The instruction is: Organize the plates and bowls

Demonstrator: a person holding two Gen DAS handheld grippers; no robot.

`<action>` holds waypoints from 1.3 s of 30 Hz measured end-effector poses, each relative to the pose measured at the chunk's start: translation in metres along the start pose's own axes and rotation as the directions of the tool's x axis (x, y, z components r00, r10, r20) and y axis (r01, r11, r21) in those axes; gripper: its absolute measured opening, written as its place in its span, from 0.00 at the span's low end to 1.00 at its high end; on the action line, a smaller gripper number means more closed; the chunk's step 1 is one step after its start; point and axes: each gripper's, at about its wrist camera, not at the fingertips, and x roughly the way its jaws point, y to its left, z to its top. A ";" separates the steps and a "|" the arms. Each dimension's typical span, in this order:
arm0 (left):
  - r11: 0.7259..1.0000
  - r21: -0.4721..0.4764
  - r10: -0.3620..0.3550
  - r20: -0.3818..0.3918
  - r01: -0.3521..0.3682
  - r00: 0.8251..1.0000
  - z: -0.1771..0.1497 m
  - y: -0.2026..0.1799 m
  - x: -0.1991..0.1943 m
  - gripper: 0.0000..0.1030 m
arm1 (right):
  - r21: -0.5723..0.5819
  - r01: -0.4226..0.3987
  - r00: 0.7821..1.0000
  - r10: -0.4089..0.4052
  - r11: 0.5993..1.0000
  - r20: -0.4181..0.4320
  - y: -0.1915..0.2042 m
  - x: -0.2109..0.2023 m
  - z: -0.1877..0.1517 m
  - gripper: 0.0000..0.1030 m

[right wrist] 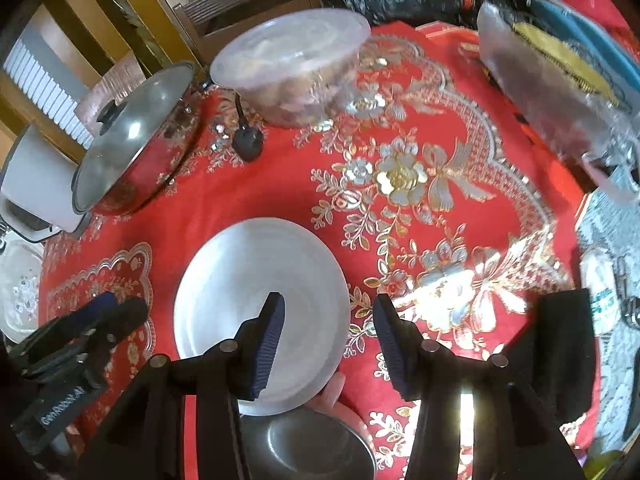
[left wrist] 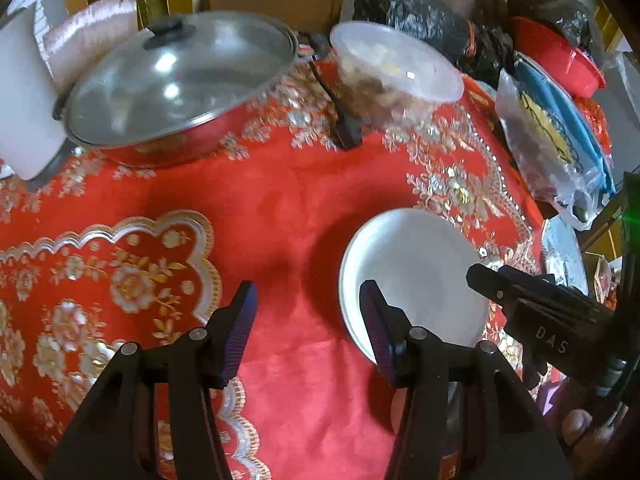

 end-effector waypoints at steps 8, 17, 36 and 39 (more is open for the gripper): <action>1.000 0.001 -0.022 -0.052 0.022 0.998 -0.005 -0.014 0.025 0.50 | -0.005 -0.019 1.000 0.019 1.000 -0.018 -0.002 0.016 0.001 0.46; 0.999 0.043 0.000 -0.110 0.004 0.994 -0.011 -0.022 0.053 0.50 | -0.021 -0.029 0.998 0.027 0.999 -0.053 0.000 0.031 0.000 0.12; 1.000 -0.002 -0.003 -0.103 0.003 0.995 -0.024 0.025 0.014 0.28 | -0.079 -0.114 0.993 0.110 0.990 -0.050 0.059 0.005 -0.019 0.09; 0.998 -0.057 -0.028 -0.119 0.021 0.993 -0.030 0.044 0.013 0.28 | -0.077 -0.110 0.993 0.105 0.991 -0.058 0.064 0.007 -0.025 0.09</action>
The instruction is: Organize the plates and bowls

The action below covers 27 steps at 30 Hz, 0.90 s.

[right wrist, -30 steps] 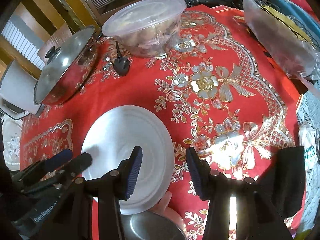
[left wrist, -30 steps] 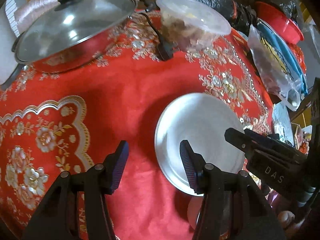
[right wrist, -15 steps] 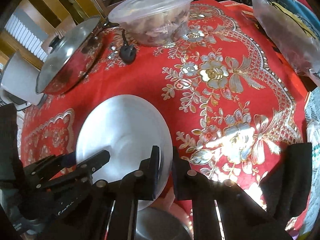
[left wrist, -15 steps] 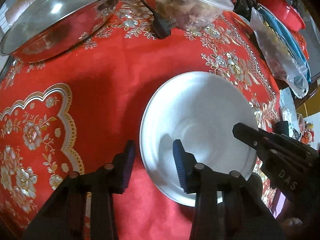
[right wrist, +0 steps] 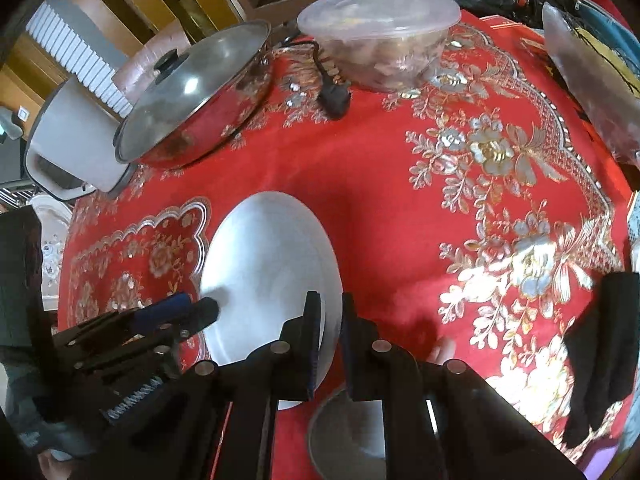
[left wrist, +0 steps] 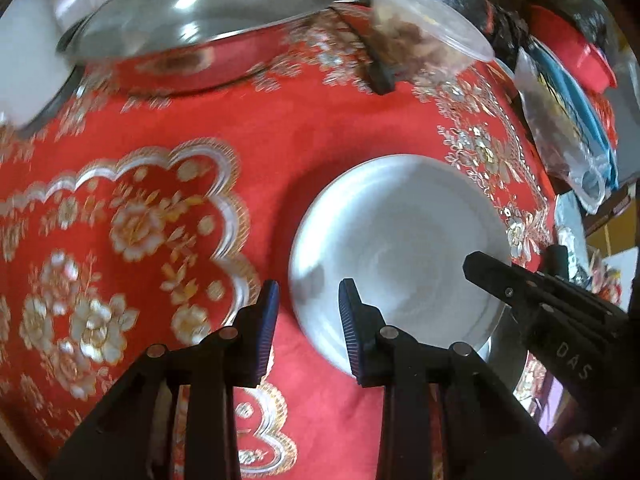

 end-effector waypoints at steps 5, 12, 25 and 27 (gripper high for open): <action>0.995 -0.095 -0.048 -0.028 0.045 0.998 -0.007 0.031 -0.001 0.28 | 0.003 -0.009 1.000 0.009 1.000 -0.022 0.006 0.009 -0.011 0.09; 0.991 -0.104 -0.087 -0.064 0.080 0.994 -0.010 0.022 0.010 0.28 | 0.014 -0.005 0.999 0.005 1.000 -0.043 0.006 0.018 -0.018 0.10; 0.993 -0.106 -0.059 -0.072 0.051 0.996 -0.012 0.020 0.002 0.15 | -0.001 -0.065 0.997 0.065 0.998 -0.047 0.021 0.007 -0.022 0.09; 0.992 -0.117 -0.052 -0.056 0.045 0.997 -0.015 0.030 -0.012 0.15 | -0.027 -0.073 0.997 0.072 0.997 -0.041 0.035 0.002 -0.024 0.10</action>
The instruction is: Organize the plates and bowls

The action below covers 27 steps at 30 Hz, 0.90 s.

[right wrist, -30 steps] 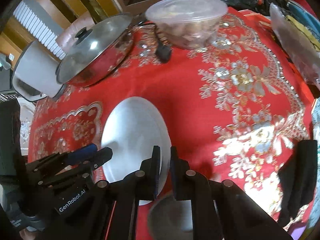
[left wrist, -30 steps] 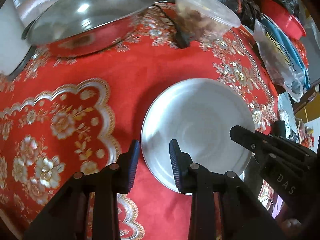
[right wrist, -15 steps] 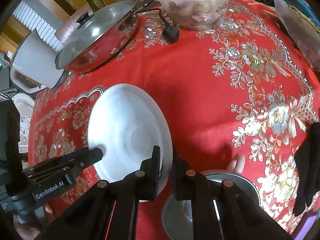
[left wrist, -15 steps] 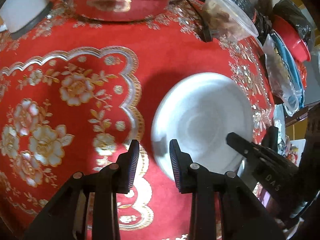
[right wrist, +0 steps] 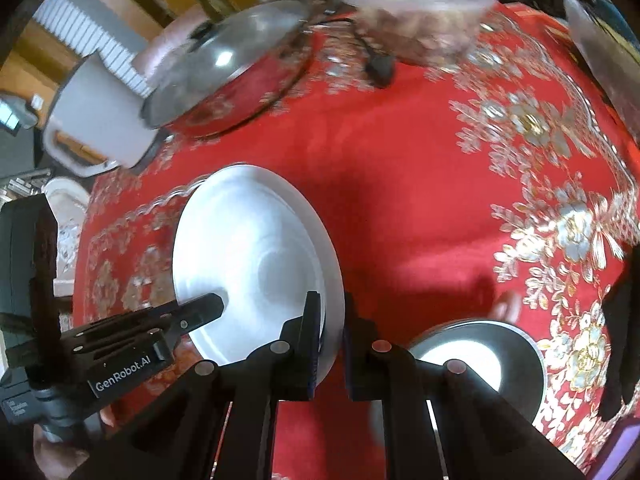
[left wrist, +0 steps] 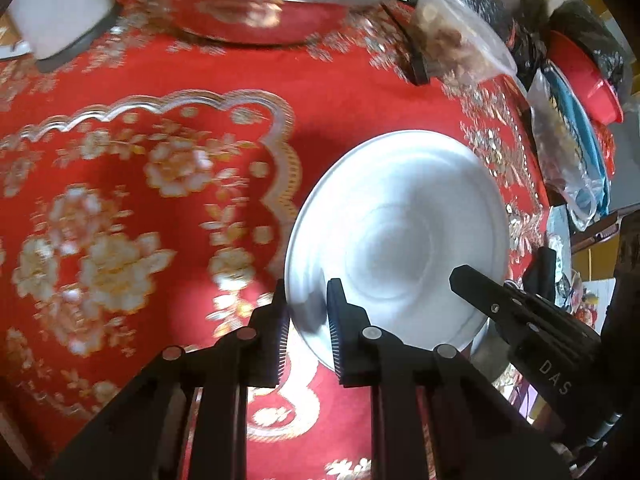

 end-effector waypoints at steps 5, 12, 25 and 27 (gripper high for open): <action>0.997 -0.070 0.027 0.022 -0.025 0.999 -0.010 0.041 -0.028 0.15 | -0.069 -0.031 1.000 0.030 0.997 -0.005 0.043 0.000 -0.004 0.10; 0.987 -0.152 0.061 0.028 -0.057 0.998 -0.030 0.092 -0.035 0.15 | -0.170 0.011 0.999 -0.019 0.985 -0.044 0.094 0.026 -0.018 0.09; 0.985 -0.175 -0.001 0.002 0.001 1.000 -0.036 0.105 -0.029 0.23 | -0.086 -0.003 0.997 -0.004 0.996 -0.079 0.073 0.044 -0.022 0.25; 0.980 -0.198 -0.013 0.059 0.025 0.998 -0.035 0.107 -0.042 0.32 | -0.095 -0.006 0.997 -0.001 0.995 -0.073 0.073 0.043 -0.022 0.27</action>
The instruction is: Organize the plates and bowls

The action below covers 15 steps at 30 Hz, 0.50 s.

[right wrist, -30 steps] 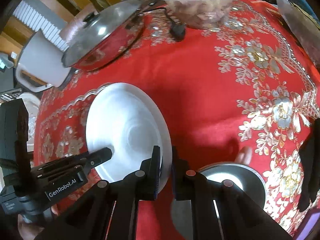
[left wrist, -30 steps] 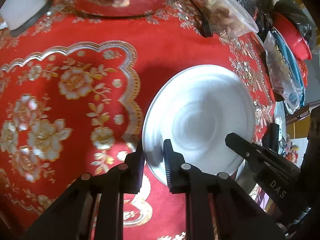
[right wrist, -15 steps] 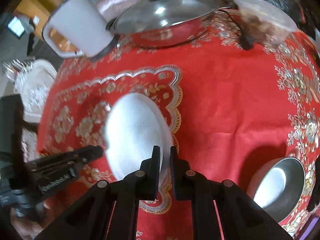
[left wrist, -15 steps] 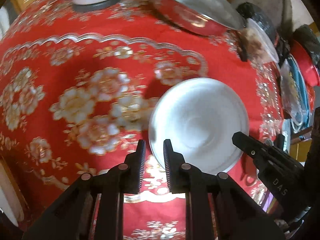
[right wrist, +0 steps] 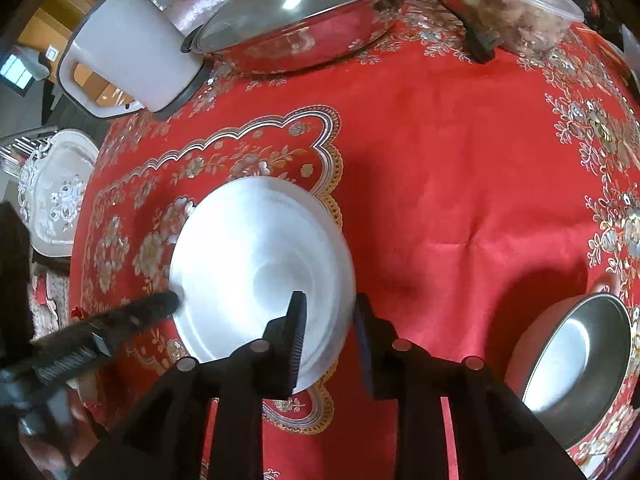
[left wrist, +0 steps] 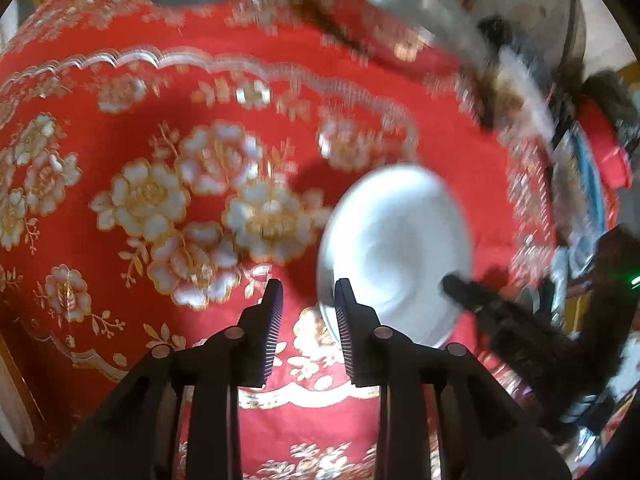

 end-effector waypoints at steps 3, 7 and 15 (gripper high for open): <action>0.999 0.009 0.035 0.001 -0.035 0.999 0.006 -0.005 0.003 0.58 | -0.022 0.017 1.000 -0.017 1.000 0.009 0.000 0.000 0.001 0.28; 1.000 0.005 0.012 -0.027 -0.012 1.000 0.008 -0.012 0.019 0.58 | -0.017 -0.007 1.000 0.006 1.000 -0.009 -0.002 0.006 0.004 0.26; 0.998 0.042 0.049 -0.081 -0.046 0.995 0.003 -0.016 0.040 0.11 | -0.014 -0.038 0.999 0.038 0.999 -0.009 -0.002 0.000 -0.002 0.10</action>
